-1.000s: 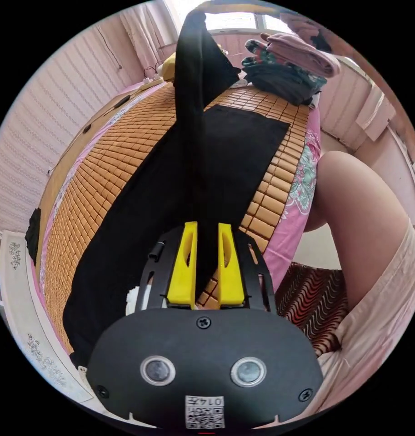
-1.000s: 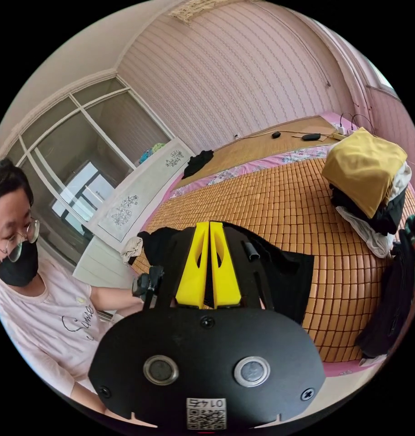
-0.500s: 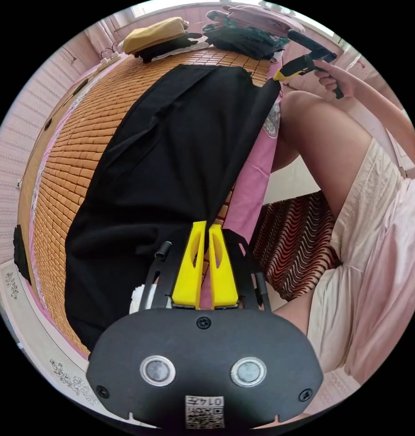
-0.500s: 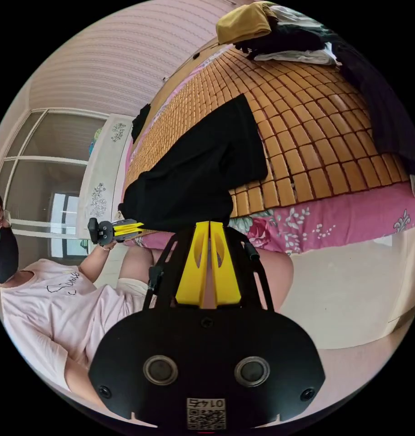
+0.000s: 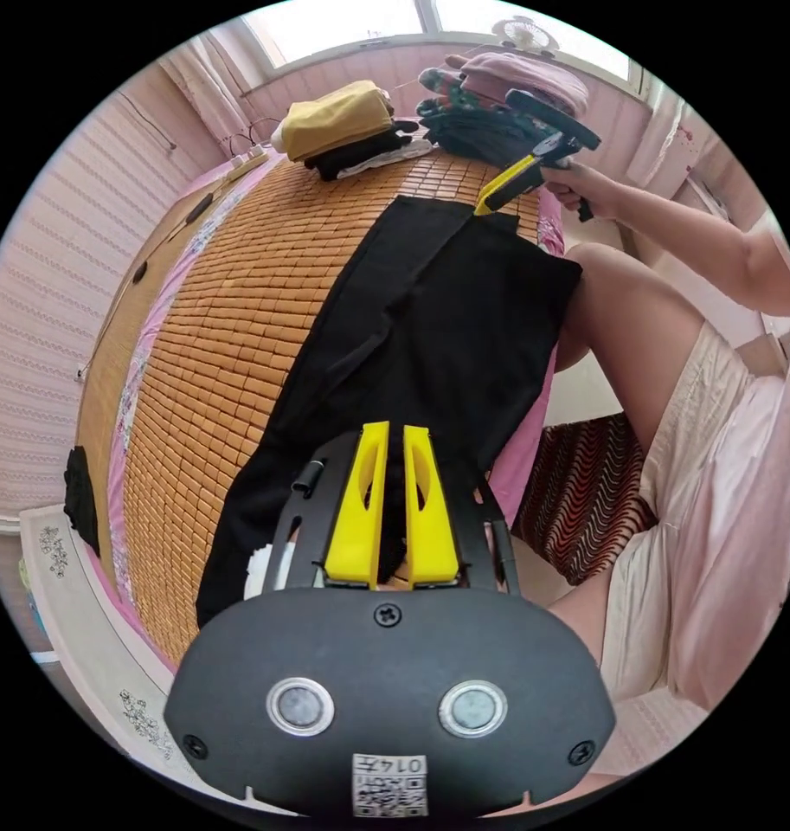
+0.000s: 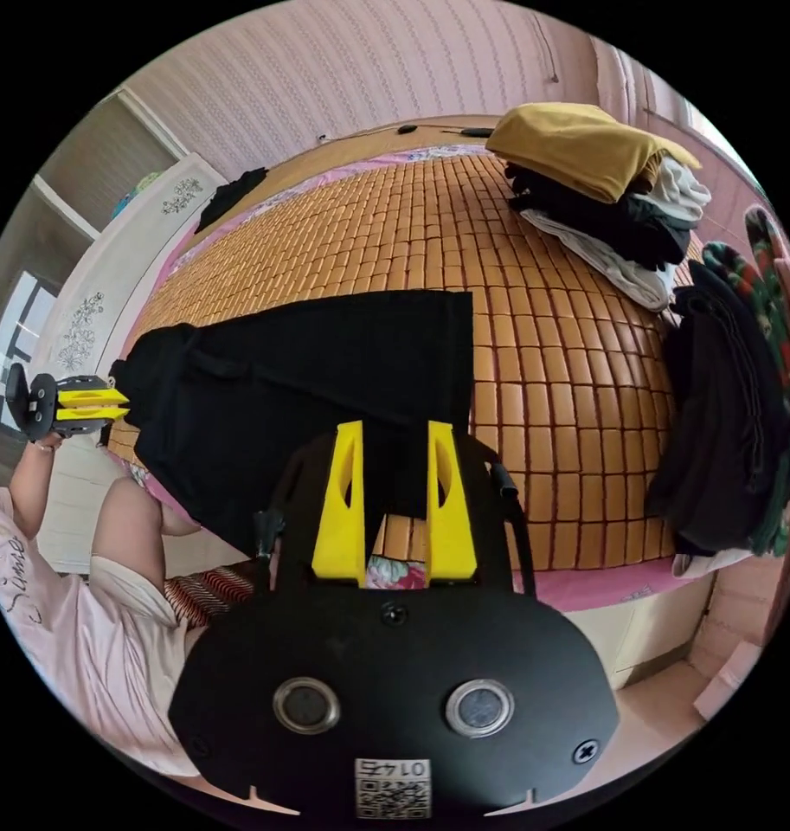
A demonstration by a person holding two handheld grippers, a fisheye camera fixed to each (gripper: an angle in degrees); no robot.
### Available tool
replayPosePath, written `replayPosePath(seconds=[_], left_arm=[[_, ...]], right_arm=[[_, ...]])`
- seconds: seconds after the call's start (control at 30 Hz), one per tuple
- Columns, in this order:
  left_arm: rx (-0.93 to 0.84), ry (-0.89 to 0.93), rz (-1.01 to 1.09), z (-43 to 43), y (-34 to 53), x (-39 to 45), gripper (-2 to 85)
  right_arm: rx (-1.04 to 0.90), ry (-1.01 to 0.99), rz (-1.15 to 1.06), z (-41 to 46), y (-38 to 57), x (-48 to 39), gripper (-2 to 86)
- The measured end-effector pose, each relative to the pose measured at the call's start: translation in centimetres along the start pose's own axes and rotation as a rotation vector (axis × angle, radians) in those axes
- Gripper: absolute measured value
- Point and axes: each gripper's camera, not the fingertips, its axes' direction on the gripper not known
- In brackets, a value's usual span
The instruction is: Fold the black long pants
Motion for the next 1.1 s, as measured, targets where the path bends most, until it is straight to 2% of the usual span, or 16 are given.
replayPosePath(seconds=[0.07,0.13,0.33,0.37,0.47,0.5,0.63,0.8,0.83,0.93,1.03,1.1], left_arm=[[0.043,0.018,-0.006,0.5,-2.1,-0.6,4.4],[0.066,0.055,0.005,1.6,-4.5,-0.9,5.4],[0.232,0.111,0.087,3.0,-15.6,0.0,7.7],[0.221,0.109,0.085,4.2,-18.0,0.1,7.2],[0.033,0.086,0.095,9.8,-22.1,0.1,1.4],[-0.026,0.075,0.088,11.5,-22.5,-0.2,0.5],[-0.001,0.138,0.05,12.0,-22.0,-1.9,-0.3],[0.039,0.23,-0.036,12.0,-21.4,-3.7,-0.6],[0.048,0.237,-0.044,11.9,-21.3,-3.9,-0.6],[0.092,0.258,-0.072,10.6,-20.7,-4.7,-0.7],[0.137,0.268,-0.077,9.1,-20.2,-5.5,-0.7],[0.142,0.264,-0.07,8.9,-20.2,-5.8,-0.7]], right_arm=[[-0.067,-0.111,-0.009,2.1,-1.1,0.9,5.6],[-0.042,-0.124,-0.008,1.7,-1.1,1.1,2.4],[0.039,-0.272,-0.051,-2.1,-3.2,1.6,1.4],[0.049,-0.28,-0.054,-2.0,-3.7,1.8,1.6],[0.067,-0.244,-0.017,-1.6,-3.9,2.4,3.1],[0.069,-0.243,-0.002,-1.6,-3.6,2.6,4.0],[0.034,-0.148,0.135,-1.7,1.4,4.4,6.9],[-0.103,-0.208,0.296,1.6,7.2,5.9,10.2],[-0.121,-0.247,0.308,2.6,7.9,5.9,10.5],[-0.123,-0.198,0.265,2.4,8.2,5.8,7.7],[-0.092,-0.329,0.229,1.9,8.0,6.6,5.6],[-0.112,-0.336,0.217,2.3,7.7,6.7,6.7]])
